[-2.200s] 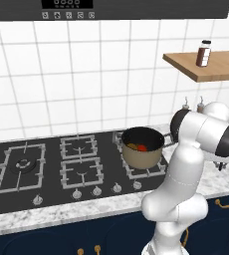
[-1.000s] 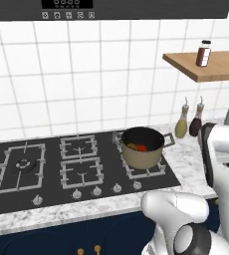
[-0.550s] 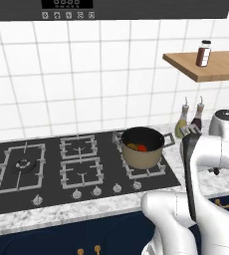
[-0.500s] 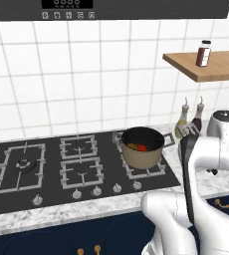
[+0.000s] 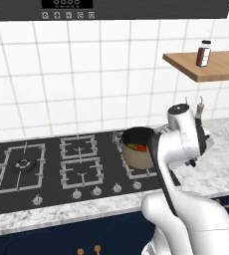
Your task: Put the tomato and avocado in the pot. Retrieve the spatula and lightly stir the vegetables in the pot.
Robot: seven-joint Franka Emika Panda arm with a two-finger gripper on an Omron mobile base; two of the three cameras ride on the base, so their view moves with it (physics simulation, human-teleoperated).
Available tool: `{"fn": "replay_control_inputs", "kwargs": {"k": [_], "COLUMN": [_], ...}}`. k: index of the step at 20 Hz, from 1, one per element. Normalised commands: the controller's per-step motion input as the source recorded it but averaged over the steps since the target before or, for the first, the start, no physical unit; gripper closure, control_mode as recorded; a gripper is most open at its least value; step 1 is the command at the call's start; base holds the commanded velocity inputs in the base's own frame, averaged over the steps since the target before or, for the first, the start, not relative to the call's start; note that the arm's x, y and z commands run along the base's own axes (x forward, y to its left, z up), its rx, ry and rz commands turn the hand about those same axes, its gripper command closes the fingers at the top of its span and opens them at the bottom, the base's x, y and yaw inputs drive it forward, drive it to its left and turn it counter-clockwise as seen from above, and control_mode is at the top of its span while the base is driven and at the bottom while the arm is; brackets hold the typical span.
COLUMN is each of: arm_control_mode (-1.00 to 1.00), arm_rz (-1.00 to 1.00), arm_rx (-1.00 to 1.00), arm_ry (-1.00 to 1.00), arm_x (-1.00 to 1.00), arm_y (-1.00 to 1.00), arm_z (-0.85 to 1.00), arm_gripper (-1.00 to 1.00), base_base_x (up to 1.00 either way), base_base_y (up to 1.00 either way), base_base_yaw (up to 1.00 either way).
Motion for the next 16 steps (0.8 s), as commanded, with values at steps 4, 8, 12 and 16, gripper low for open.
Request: {"fn": "replay_control_inputs", "kwargs": {"k": [4, 8, 12, 16], "arm_control_mode": [-1.00, -1.00, -1.00, -1.00], "arm_rz": [-0.03, -0.01, 0.04, 0.07], "arm_rx": [-0.17, -0.10, -0.12, -0.22], "arm_ry": [0.42, 0.14, 0.17, 0.18], "arm_x": [0.97, 0.20, 0.68, 0.77], "arm_y": [0.11, 0.07, 0.00, 0.00], "arm_z": [0.00, -0.01, 0.00, 0.00], "arm_gripper": [1.00, 1.00, 1.00, 1.00], "base_base_x": [0.00, 0.00, 0.00, 0.00], "base_base_y": [0.00, 0.00, 0.00, 0.00], "base_base_yaw": [0.00, 0.00, 0.00, 0.00]}}
